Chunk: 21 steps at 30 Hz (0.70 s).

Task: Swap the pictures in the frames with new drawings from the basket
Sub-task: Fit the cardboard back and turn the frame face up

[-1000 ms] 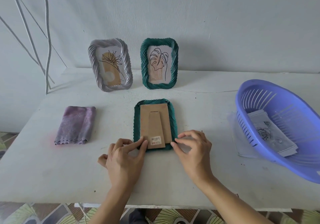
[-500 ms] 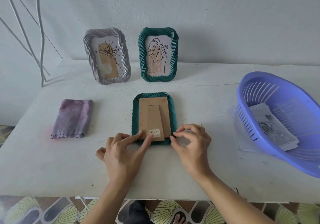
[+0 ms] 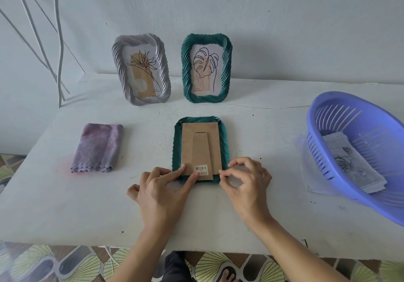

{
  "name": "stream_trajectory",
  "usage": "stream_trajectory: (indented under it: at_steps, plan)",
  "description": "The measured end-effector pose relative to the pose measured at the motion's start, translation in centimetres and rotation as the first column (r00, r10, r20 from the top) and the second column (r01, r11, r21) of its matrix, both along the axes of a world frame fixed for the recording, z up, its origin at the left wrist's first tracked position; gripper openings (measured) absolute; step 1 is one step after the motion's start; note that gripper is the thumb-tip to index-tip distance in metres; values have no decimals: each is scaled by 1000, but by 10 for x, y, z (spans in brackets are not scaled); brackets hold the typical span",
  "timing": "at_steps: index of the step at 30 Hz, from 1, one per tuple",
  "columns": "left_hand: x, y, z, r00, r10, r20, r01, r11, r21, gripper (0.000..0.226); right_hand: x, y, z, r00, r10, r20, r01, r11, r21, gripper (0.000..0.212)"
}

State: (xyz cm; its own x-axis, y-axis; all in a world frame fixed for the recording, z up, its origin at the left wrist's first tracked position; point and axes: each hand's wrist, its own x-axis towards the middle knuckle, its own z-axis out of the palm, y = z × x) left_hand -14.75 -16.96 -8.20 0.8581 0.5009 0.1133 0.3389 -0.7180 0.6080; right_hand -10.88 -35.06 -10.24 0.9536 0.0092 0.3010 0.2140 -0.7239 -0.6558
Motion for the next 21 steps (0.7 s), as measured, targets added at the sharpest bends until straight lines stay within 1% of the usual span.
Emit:
stream_trajectory:
  at_steps: [2, 4, 7, 9, 11, 14, 16, 18, 21]
  plan:
    - [1, 0, 1, 1000, -1, -13, 1, 1000, 3, 49, 3, -2, 5, 999, 13, -50, -13, 1000, 2, 1]
    - [0, 2, 1, 999, -20, -33, 20, 1000, 1, 46, 11, -6, 10, 994, 53, -93, -50, 998, 32, 6]
    - [4, 9, 6, 995, -75, -62, 73, 997, -39, 44, 31, -11, 17, 991, 106, -81, -97, 989, 108, 18]
    - [12, 16, 15, 995, -81, -52, 79, 996, -38, 44, 49, -11, 20, 992, 111, -54, -104, 987, 119, 27]
    - [27, 25, 23, 995, -95, -28, 94, 995, -18, 36, 71, -8, 21, 993, 113, -29, -110, 990, 86, 26]
    - [64, 40, 27, 983, -179, 47, 182, 982, -50, 24, 103, 2, 22, 989, 145, -30, -144, 989, 15, 26]
    - [93, 45, 23, 973, -228, 47, 229, 973, -28, 28, 118, 9, 19, 984, 170, -54, -173, 983, -55, 31]
    - [116, 46, 17, 967, -256, 5, 256, 966, 31, 33, 126, 16, 15, 982, 183, -53, -188, 976, -112, 35]
    - [135, 46, 9, 963, -268, -14, 268, 960, 86, 32, 132, 20, 10, 985, 165, -50, -168, 982, -80, 34]
